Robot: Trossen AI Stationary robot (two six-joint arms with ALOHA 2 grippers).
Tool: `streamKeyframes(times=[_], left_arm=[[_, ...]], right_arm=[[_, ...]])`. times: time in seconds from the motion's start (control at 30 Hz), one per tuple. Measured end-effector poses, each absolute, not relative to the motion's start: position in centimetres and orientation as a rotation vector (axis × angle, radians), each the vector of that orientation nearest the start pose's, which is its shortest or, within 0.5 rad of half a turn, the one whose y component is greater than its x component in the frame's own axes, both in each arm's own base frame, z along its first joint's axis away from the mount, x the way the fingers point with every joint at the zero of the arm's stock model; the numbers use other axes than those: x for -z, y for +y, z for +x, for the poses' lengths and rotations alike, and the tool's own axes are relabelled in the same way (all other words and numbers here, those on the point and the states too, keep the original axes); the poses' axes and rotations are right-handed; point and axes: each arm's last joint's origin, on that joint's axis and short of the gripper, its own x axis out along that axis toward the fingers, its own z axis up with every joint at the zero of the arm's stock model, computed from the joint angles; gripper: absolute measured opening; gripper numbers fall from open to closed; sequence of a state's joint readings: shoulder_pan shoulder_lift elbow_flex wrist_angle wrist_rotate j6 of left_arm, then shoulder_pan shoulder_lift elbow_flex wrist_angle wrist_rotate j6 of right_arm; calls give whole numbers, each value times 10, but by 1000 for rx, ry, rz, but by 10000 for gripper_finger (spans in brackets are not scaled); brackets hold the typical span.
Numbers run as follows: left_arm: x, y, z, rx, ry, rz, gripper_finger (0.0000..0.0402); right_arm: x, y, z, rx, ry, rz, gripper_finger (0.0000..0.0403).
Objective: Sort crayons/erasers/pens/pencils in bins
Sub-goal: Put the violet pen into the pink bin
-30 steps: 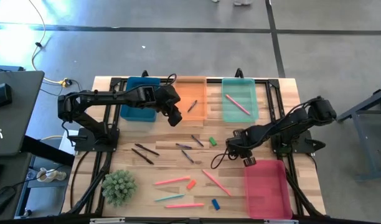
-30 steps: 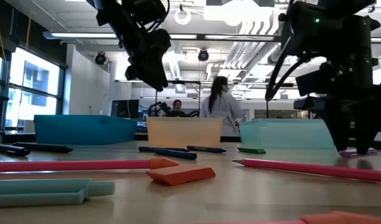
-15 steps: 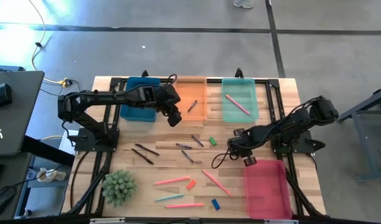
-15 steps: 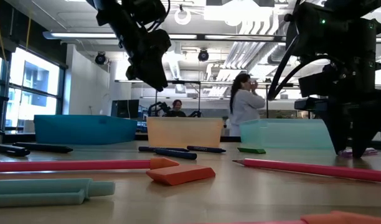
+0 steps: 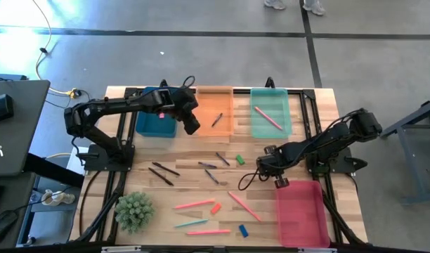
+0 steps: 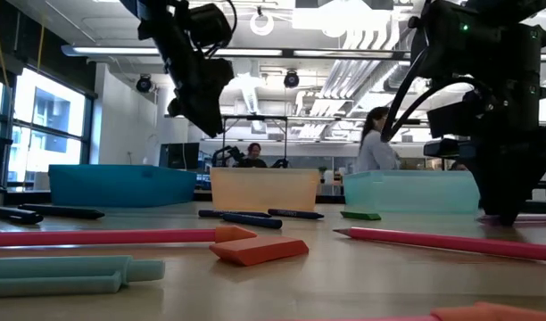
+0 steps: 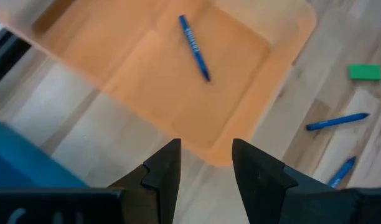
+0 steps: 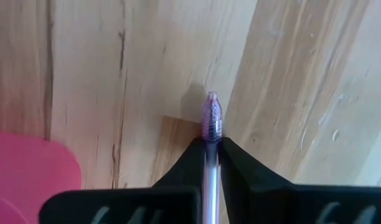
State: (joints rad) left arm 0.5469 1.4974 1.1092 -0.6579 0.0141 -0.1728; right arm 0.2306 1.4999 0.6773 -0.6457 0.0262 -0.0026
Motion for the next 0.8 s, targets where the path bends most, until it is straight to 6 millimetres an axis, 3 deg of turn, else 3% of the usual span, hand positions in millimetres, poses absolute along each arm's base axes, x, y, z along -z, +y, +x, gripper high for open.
streamKeyframes(times=[0.57,0.8], left_arm=[[-290,165,215,-657,810,-418,131],[-303,163,204,-677,755,-409,131]], right_arm=[[-148,50,227,62,1407,-8,10],[-170,47,221,180,1293,98,9]])
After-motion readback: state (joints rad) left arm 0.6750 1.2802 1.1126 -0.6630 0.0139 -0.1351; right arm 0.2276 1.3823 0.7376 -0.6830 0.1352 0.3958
